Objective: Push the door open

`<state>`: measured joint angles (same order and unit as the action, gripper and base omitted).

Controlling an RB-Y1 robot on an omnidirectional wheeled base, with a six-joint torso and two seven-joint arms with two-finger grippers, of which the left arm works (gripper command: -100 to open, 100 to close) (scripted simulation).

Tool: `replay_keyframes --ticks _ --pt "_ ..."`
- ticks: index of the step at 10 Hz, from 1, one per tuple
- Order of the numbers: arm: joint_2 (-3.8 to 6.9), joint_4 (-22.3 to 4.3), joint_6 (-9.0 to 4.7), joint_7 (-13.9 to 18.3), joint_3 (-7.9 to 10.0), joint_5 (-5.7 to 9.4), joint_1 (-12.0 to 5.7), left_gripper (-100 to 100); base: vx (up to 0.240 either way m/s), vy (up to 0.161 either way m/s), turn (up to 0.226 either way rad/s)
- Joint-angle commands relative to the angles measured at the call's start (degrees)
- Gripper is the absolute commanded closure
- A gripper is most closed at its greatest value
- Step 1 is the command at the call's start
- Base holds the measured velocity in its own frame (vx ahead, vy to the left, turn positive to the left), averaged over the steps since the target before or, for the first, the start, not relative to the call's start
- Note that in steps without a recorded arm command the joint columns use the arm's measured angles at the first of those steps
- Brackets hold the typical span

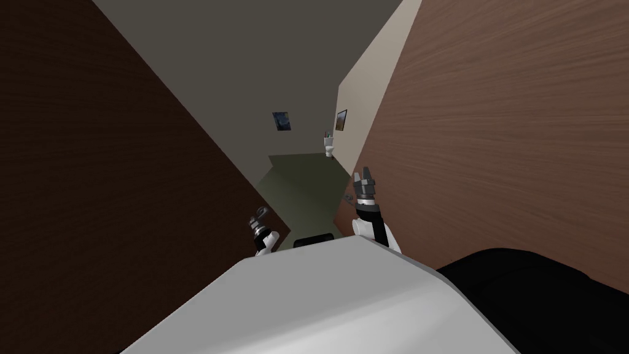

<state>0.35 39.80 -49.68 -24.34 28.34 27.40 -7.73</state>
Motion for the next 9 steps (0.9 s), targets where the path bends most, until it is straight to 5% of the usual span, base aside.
replay_keyframes --ticks 1,5,7,9 --pt "-0.68 0.5 -1.32 -1.3 1.33 1.9 0.02 100 0.155 0.009 -0.001" --pt "-3.03 1.1 -1.85 -3.0 2.69 4.37 0.28 100 0.172 0.002 0.017" --pt "-0.56 0.9 -2.33 -3.4 4.0 5.1 0.97 100 0.06 0.026 0.029" --pt "0.15 1.0 -2.53 -3.7 4.49 5.57 0.92 100 0.114 0.049 0.002"
